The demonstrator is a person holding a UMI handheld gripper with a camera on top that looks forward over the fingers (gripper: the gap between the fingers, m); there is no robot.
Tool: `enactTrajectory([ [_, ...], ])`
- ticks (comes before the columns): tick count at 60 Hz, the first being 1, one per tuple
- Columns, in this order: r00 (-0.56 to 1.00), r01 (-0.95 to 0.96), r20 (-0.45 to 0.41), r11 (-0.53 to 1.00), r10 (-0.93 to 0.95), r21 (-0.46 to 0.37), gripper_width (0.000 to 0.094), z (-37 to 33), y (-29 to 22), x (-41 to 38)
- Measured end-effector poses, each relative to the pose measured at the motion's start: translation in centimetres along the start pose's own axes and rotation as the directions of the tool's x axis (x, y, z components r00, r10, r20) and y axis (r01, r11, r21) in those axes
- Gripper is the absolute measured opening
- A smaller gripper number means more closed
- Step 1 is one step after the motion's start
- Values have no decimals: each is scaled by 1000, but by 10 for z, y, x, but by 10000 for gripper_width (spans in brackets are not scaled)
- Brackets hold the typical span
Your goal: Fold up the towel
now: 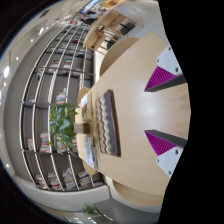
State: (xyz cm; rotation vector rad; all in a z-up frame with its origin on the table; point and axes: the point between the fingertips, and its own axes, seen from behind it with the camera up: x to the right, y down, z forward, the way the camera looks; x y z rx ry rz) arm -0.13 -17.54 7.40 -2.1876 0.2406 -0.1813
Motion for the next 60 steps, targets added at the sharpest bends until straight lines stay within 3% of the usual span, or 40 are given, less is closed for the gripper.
enactTrajectory([
  [5,996,45,80,998,-41,-40,770,23,-4,-49],
  [14,981,87,174,996,-81,-25,772,102,-45,-134],
  [32,958,128,260,992,-124,4,746,231,-122,-231],
  [42,955,188,246,980,-168,-60,574,271,-109,-238],
  [48,964,197,190,980,-188,-27,322,274,-114,-225],
  [55,969,181,175,983,-172,-38,108,278,-114,-215],
  [60,959,209,207,976,-193,-60,53,278,-114,-214],
])
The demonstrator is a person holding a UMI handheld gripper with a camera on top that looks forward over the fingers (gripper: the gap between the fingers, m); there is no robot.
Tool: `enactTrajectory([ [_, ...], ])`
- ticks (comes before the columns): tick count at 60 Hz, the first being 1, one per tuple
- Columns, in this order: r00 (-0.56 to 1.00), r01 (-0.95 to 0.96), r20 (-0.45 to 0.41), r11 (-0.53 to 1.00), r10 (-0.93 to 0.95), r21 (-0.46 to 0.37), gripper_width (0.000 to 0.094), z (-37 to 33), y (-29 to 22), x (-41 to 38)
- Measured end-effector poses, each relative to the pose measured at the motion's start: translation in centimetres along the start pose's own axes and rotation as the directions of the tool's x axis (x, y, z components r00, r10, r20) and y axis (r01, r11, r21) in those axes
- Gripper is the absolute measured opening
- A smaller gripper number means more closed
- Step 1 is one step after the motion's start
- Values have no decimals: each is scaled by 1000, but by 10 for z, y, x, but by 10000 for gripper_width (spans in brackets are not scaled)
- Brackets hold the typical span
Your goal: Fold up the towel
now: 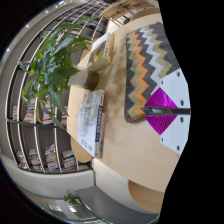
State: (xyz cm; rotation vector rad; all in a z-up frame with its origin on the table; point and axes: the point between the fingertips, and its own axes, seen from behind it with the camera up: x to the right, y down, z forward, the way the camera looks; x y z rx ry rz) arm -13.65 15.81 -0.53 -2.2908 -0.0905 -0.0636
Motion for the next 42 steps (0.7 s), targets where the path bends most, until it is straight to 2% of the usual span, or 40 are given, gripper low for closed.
enactTrajectory([
  [6,999,-12,50,999,14,-42,36,-9,-7,5],
  [16,1000,-3,27,996,1,93,36,-72,-73,79],
  [22,1000,3,-6,992,-2,130,35,-94,-93,147],
  [26,999,29,-32,991,-25,134,36,-95,-90,194],
  [32,998,55,-42,995,-51,85,50,-70,-66,242],
  [34,998,56,-29,997,-55,59,92,-56,-51,249],
  [39,999,50,9,999,-50,-12,283,-32,-19,261],
  [42,998,64,6,998,-64,-5,398,-29,-13,272],
])
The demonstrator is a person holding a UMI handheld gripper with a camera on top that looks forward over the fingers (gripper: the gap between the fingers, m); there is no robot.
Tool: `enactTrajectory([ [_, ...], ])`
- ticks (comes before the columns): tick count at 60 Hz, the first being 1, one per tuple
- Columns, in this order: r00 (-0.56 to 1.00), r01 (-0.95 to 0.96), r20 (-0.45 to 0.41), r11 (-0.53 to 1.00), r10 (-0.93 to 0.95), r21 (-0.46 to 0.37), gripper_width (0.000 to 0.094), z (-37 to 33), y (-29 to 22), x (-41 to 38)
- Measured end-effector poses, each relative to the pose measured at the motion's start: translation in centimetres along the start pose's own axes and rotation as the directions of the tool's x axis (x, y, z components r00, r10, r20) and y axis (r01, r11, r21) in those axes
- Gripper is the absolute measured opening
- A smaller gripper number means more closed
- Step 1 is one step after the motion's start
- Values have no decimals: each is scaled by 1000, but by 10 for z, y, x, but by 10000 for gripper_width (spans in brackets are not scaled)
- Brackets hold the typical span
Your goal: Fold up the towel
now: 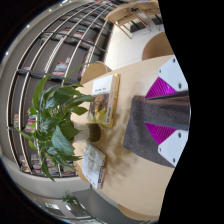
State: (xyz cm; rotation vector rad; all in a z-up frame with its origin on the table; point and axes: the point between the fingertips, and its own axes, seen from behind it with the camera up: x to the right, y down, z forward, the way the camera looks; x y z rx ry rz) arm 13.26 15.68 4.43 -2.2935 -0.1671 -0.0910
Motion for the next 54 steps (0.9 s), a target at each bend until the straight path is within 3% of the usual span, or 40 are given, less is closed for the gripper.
enactTrajectory([
  [10,999,-8,-45,996,12,94,639,-40,-27,8],
  [14,998,-32,-40,990,38,136,690,-70,-45,2],
  [25,996,-86,-13,960,92,267,723,-178,-92,-23],
  [35,989,-146,56,928,135,342,741,-260,-97,-54],
  [41,985,-167,89,923,145,345,748,-294,-81,-74],
  [54,992,-124,61,943,111,309,753,-342,-28,-94],
])
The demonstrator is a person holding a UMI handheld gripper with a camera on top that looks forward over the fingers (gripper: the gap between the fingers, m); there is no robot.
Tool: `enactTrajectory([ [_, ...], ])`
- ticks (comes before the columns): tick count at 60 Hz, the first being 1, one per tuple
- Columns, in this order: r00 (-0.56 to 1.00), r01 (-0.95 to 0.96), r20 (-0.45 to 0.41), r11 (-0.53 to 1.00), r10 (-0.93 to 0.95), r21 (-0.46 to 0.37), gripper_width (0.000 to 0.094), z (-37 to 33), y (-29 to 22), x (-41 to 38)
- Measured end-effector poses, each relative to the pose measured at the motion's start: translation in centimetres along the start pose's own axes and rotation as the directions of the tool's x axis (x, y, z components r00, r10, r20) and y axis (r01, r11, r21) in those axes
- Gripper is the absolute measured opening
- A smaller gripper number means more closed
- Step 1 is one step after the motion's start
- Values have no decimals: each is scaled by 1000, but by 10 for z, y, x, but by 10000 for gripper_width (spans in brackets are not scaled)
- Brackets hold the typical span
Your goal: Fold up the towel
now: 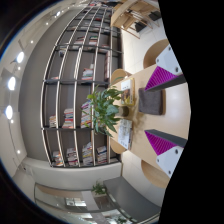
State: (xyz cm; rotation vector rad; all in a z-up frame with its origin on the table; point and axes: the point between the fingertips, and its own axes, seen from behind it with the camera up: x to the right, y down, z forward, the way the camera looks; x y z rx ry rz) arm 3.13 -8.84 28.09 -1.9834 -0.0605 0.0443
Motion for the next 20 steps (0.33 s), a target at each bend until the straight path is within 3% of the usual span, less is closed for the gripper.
enactTrajectory([
  [20,1000,20,-13,1000,-20,-6,756,-49,12,-12],
])
